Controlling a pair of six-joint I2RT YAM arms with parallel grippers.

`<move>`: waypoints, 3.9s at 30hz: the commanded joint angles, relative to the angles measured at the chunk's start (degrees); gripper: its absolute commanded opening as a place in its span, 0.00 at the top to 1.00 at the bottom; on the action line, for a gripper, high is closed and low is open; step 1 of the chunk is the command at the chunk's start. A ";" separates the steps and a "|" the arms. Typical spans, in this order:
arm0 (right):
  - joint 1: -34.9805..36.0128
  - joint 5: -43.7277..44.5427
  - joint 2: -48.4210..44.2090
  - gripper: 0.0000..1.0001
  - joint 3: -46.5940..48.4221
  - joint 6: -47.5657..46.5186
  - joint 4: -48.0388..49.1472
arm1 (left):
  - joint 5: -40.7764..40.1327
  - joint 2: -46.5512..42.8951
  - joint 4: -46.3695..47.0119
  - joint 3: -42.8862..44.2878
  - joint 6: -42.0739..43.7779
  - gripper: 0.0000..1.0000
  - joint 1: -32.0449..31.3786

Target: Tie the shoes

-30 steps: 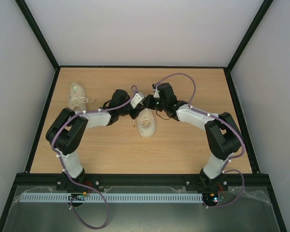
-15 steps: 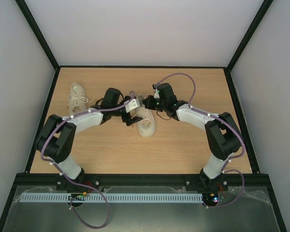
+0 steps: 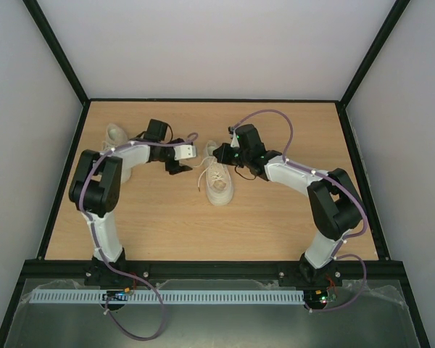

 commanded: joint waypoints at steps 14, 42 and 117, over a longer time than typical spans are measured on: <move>0.32 -0.62 -0.77 0.99 2.10 -2.50 -2.45 | -7.28 11.30 -6.53 9.11 8.53 0.65 -3.52; 0.32 -1.17 -0.23 0.99 4.00 -2.72 -3.41 | -0.75 -2.50 -10.82 -1.81 5.27 0.97 -4.03; -2.53 -5.35 1.09 0.99 9.28 -5.32 -14.31 | 15.62 -18.80 -5.46 -3.52 -30.54 0.44 -10.46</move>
